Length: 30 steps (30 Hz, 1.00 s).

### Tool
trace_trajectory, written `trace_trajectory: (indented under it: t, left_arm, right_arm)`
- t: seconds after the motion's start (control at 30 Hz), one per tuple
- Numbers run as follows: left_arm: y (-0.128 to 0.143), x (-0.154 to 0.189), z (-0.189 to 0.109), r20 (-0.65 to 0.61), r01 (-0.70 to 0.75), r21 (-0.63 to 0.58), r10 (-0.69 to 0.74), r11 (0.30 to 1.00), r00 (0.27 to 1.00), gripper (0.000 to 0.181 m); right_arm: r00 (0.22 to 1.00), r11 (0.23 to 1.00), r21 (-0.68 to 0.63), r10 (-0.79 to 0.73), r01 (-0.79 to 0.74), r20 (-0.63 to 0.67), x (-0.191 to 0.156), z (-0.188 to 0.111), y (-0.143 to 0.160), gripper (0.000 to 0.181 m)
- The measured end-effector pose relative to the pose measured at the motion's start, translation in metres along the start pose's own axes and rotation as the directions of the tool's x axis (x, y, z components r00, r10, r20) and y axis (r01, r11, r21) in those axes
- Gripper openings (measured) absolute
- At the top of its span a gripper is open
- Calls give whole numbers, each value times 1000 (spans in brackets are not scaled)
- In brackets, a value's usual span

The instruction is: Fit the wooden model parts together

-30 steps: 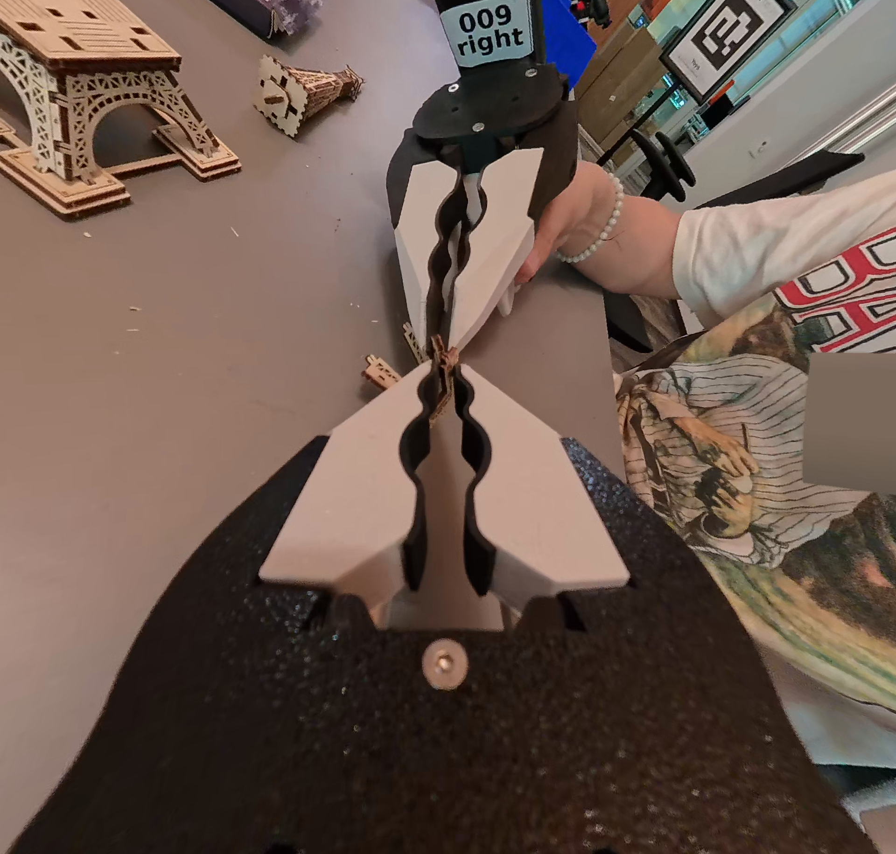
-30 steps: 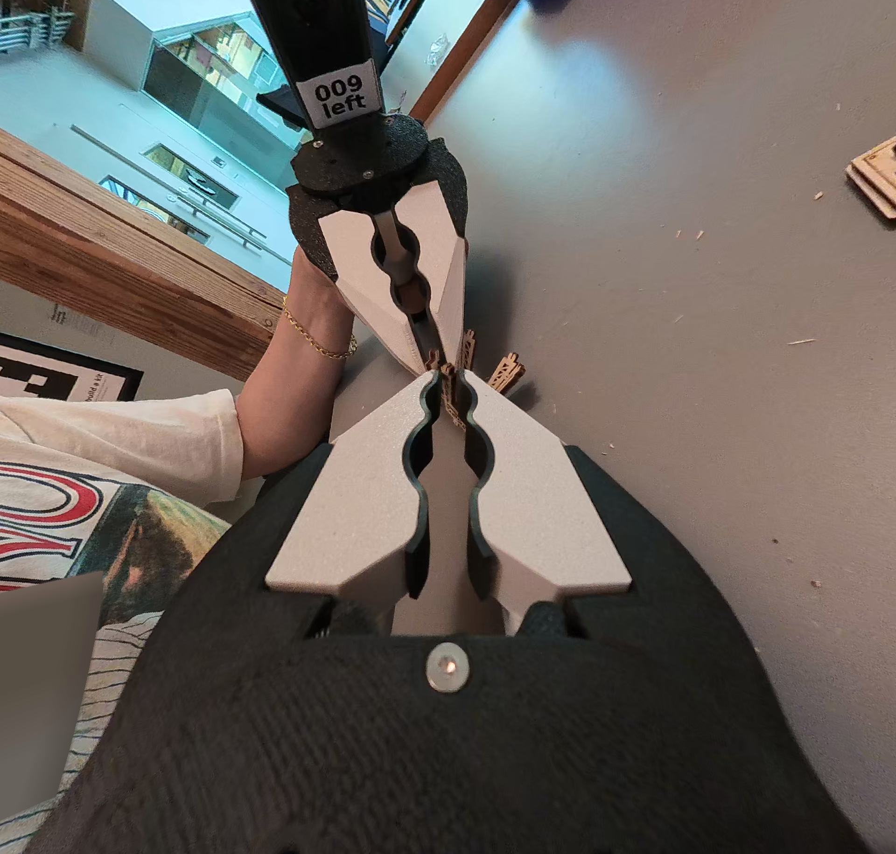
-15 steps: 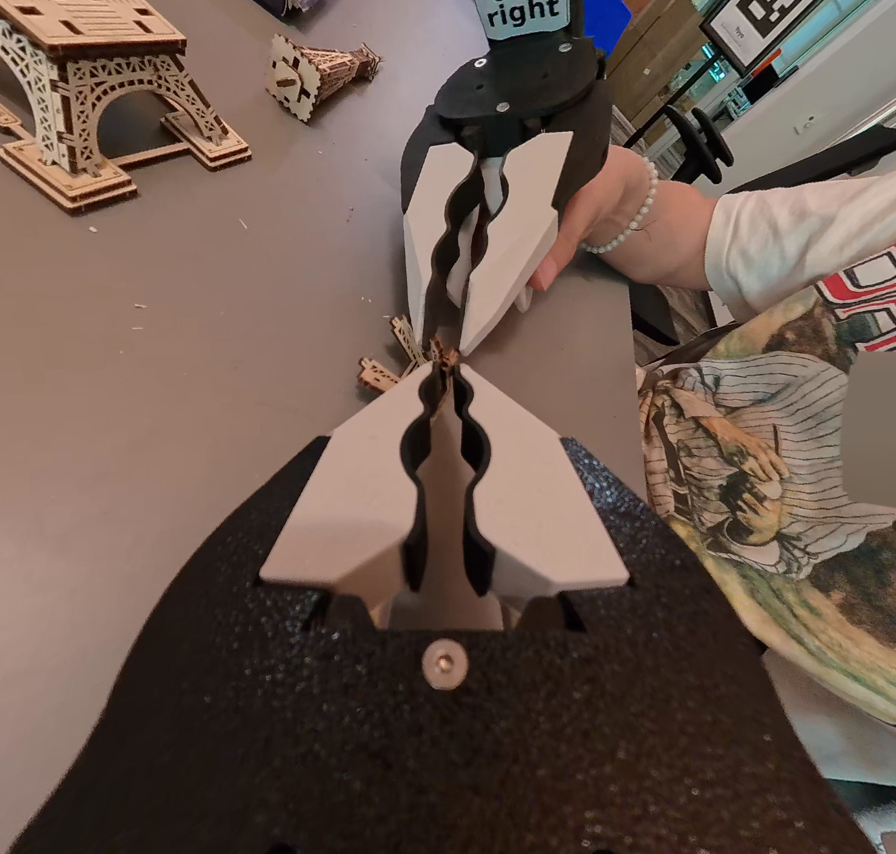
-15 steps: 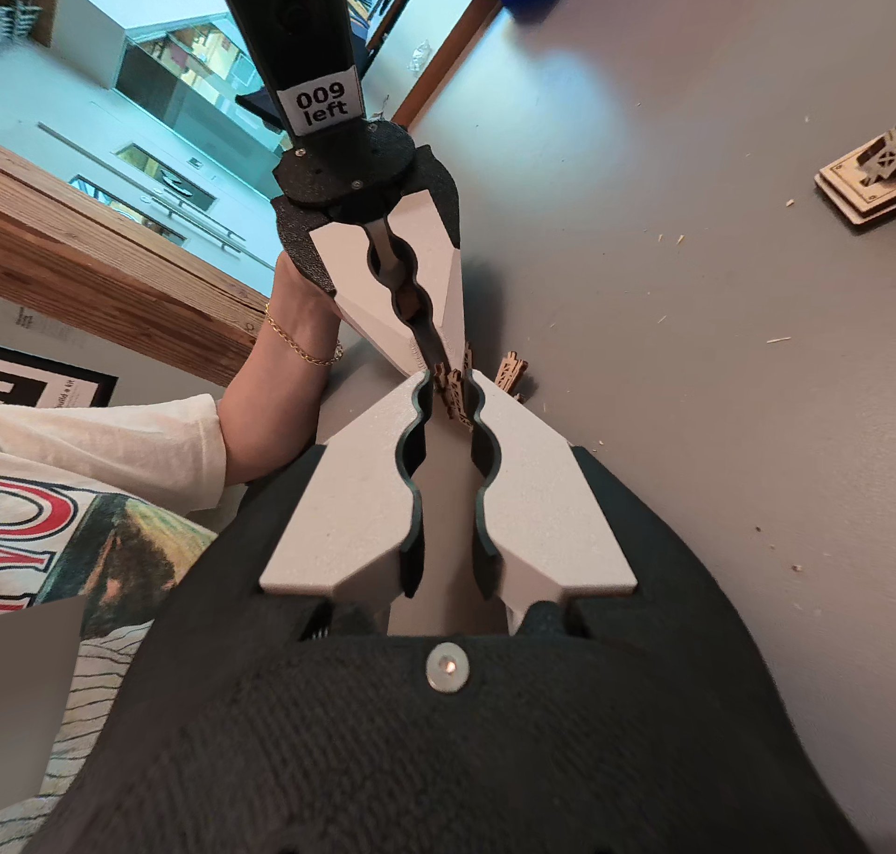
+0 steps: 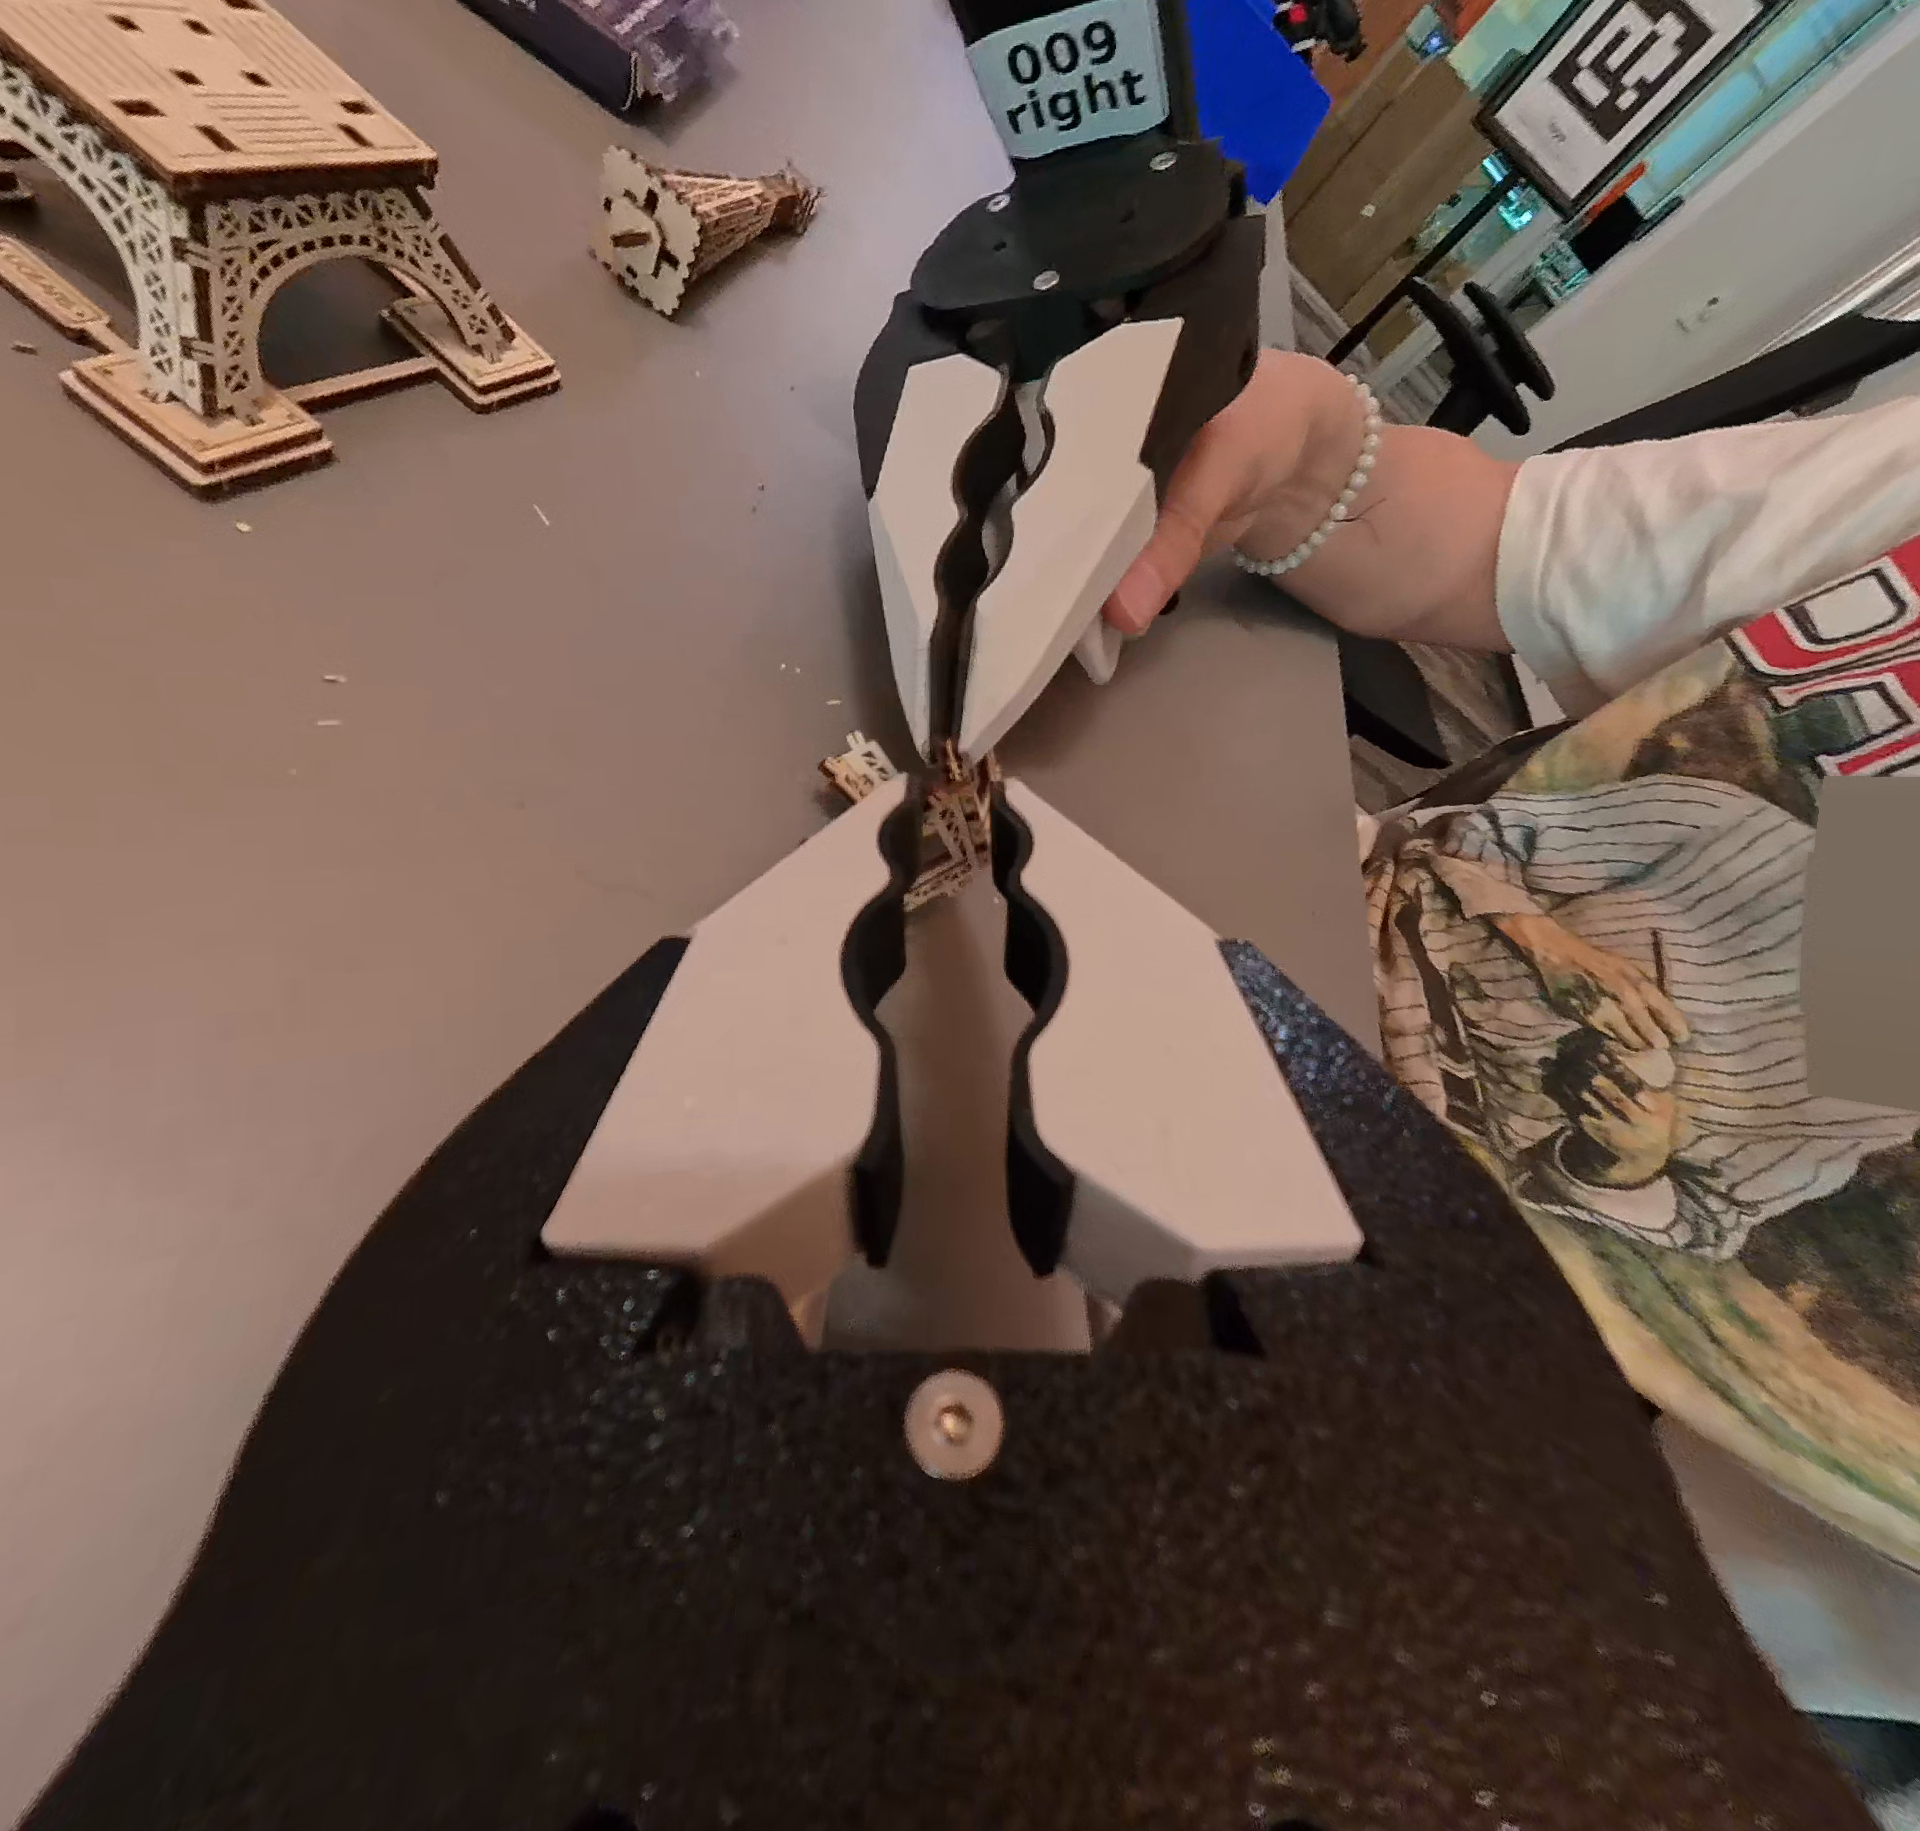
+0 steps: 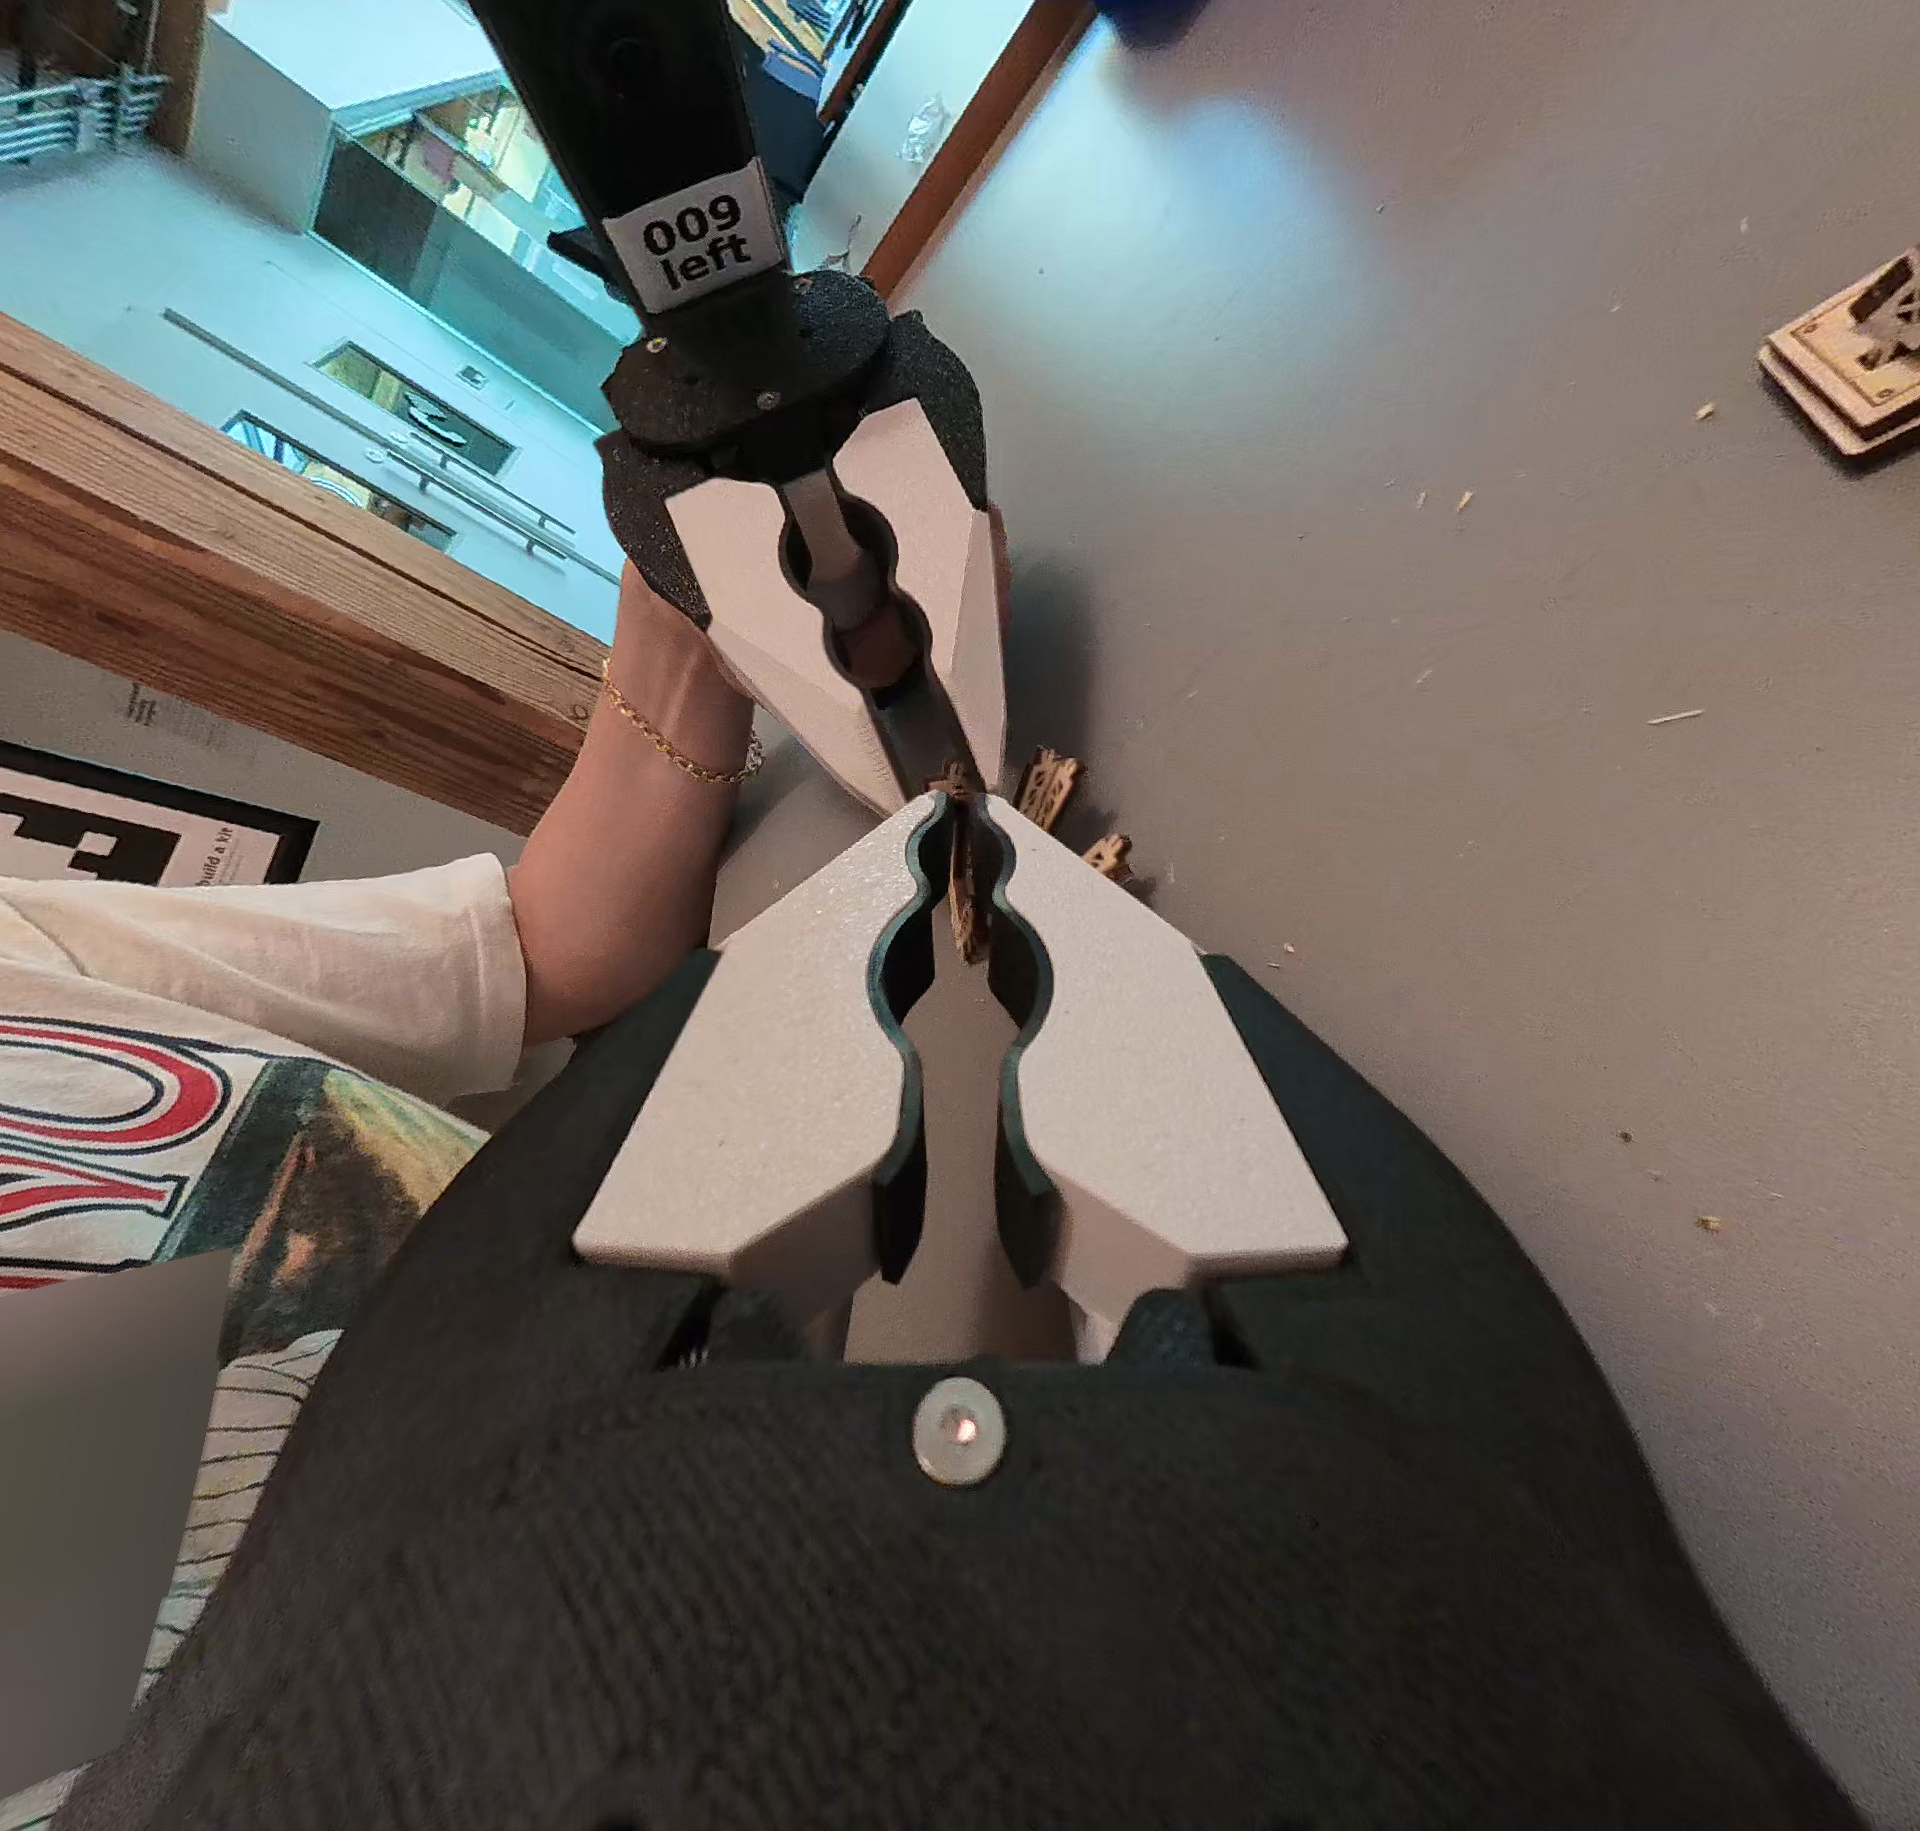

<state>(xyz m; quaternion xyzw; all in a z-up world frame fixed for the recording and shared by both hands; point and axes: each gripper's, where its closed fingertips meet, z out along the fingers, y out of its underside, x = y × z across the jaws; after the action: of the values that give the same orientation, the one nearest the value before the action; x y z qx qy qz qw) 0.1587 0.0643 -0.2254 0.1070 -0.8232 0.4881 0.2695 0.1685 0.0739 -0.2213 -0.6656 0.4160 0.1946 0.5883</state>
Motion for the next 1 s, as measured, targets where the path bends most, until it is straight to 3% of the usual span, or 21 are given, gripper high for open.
trace_trajectory:
  t: [0.2, 0.4, 0.6, 1.0]
  left_arm:
    - [1, 2, -15, 18, -121, 8, 120, 993, 993, 11]
    - [13, 17, -5, -46, -239, -72, 236, 968, 971, 15]
    - [11, 27, -2, -72, -339, -51, 336, 939, 939, 6]
    - [3, 35, -3, -195, -175, 2, 172, 984, 966, 1]
  right_arm:
    - [999, 1000, -5, 9, -9, 35, -4, -1, 1, 0]
    - [993, 999, -51, -5, 12, 121, -17, 0, 8, 0]
    - [980, 998, -63, -12, 25, 199, -28, -2, 11, 0]
    - [965, 999, -45, 22, -10, 261, -33, -8, 7, 2]
